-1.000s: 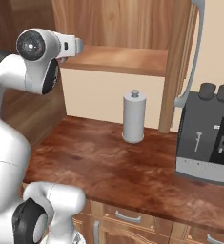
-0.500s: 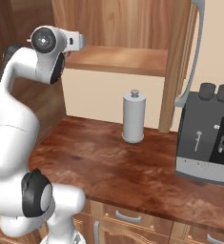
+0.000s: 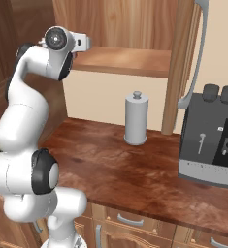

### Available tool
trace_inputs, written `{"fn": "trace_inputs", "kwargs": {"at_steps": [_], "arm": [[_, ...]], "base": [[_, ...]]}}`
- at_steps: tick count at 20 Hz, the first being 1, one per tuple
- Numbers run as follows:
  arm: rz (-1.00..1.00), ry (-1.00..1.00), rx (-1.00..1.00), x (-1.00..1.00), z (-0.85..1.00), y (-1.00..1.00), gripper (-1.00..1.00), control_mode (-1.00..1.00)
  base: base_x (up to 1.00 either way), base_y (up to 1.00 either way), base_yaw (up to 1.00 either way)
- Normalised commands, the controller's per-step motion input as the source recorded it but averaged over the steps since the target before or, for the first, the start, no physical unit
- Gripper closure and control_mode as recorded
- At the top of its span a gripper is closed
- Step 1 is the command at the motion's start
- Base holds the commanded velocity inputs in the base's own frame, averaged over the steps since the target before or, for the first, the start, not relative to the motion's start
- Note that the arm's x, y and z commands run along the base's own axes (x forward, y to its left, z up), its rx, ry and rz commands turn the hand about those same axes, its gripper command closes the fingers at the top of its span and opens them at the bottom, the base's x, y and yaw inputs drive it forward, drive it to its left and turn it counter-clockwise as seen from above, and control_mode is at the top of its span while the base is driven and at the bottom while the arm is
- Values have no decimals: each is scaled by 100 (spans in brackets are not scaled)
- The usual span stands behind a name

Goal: Sort all alcoholic drinks to one cabinet, and non-alcoholic drinks to the other.

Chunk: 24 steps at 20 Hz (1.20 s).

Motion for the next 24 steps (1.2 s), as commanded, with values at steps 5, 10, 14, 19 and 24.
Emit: {"fn": "trace_inputs", "kwargs": {"at_steps": [5,10,14,19,24], "arm": [[1,6,0,60,-17,0,100,-100],[5,0,0,48,-6,0,100,-100],[6,0,0,44,-15,0,100,-100],[5,0,0,18,-19,0,-100,-100],[3,0,0,2,-4,0,-100,-100]], "base": [[0,0,0],[0,0,0],[0,0,0],[0,0,0],[0,0,0]]}}
